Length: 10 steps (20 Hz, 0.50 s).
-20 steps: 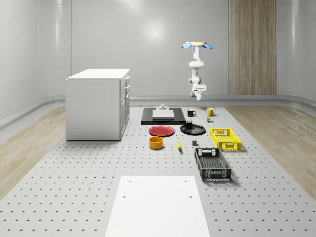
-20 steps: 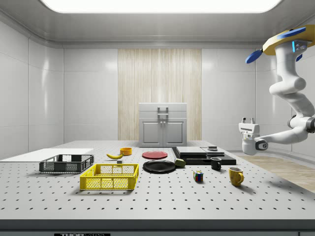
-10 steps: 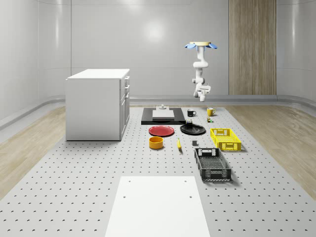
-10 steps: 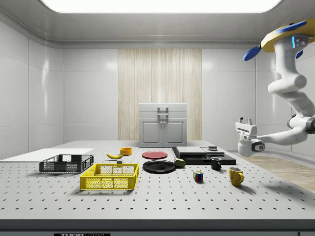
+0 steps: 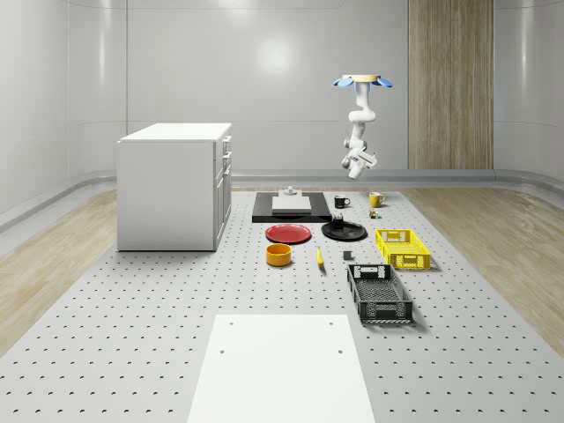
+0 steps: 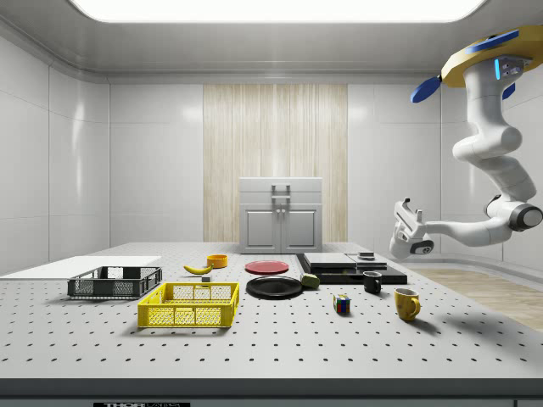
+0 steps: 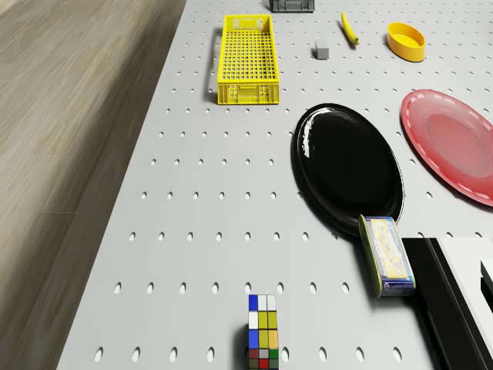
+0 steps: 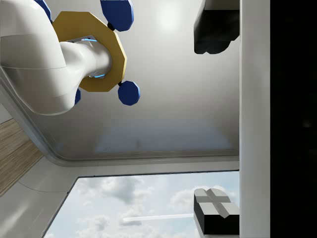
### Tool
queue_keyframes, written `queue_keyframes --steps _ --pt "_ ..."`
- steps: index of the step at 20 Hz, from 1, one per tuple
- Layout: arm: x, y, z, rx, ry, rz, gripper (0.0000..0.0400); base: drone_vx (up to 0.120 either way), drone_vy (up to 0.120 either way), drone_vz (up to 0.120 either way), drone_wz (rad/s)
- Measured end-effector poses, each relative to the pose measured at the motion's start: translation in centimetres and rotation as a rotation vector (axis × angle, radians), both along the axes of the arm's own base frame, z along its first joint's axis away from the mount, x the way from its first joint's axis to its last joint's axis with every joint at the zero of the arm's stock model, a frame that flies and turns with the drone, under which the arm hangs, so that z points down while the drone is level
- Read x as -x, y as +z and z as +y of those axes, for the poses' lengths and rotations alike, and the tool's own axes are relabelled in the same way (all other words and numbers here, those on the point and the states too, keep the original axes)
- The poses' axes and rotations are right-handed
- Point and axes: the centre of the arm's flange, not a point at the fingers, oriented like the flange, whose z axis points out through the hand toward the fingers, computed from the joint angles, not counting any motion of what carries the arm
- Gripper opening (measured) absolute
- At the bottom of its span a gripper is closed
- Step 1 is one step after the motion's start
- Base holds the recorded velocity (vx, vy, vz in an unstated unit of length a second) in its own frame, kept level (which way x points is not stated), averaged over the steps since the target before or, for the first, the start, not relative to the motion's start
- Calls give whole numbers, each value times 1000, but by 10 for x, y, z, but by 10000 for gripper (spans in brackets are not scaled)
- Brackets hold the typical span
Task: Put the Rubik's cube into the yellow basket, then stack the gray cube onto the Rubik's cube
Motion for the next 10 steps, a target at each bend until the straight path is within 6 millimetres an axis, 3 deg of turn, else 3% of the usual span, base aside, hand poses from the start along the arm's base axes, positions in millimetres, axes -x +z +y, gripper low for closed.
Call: queue_keyframes --steps 1,5,7,10 --pt "0 -8 8 114 -4 0 400 120 0 0 0" --pt "-2 -60 35 710 -24 -1 400 120 0 -120 0" --pt "-3 -94 35 1057 -37 0 400 120 0 -120 0" --pt "-4 -137 16 1537 -55 0 400 120 0 -120 0"
